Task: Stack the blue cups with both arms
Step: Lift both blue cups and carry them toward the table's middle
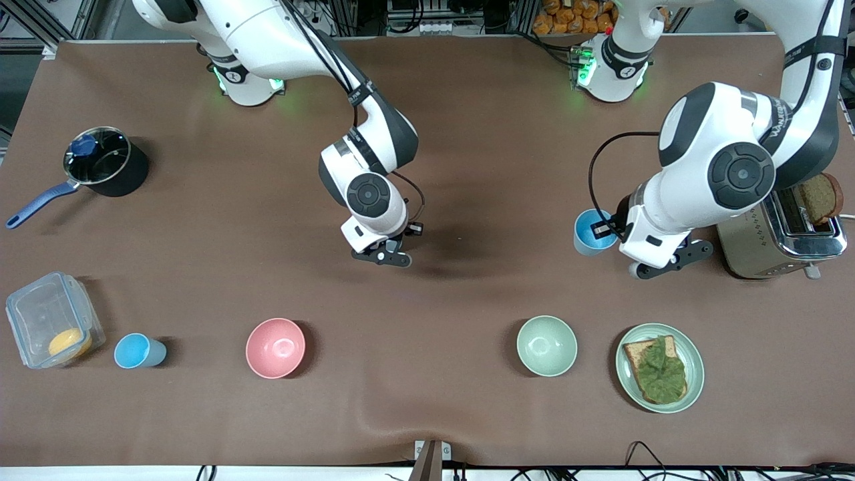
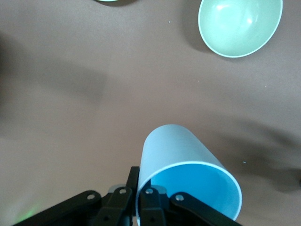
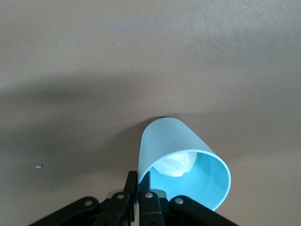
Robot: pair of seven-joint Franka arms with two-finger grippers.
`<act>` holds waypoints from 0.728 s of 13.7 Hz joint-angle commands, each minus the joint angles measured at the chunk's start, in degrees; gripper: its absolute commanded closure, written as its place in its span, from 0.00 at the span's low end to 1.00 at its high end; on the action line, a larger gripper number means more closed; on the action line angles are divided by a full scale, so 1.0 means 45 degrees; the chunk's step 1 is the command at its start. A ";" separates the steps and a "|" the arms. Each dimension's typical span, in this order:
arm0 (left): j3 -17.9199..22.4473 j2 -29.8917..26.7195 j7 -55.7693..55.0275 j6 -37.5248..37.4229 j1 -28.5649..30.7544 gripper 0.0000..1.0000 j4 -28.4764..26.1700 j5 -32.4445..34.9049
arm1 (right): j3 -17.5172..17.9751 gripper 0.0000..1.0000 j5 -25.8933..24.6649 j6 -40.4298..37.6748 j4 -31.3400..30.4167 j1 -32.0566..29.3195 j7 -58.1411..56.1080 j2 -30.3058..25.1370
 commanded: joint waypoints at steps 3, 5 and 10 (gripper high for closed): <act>-0.0223 -0.0200 -0.0440 -0.0299 -0.0016 1.00 0.0050 0.0137 | -0.0175 0.00 0.0100 -0.0105 0.0768 0.0278 0.0080 0.0094; -0.0223 -0.0083 -0.1257 -0.0202 -0.0443 1.00 0.0069 0.0079 | -0.0175 0.00 0.0158 -0.0571 0.1355 -0.0054 0.0001 -0.0062; -0.0204 0.0072 -0.3700 0.0849 -0.2063 1.00 0.0070 -0.0038 | -0.0175 0.00 0.0120 -0.2428 0.2060 -0.1536 -0.0659 -0.1017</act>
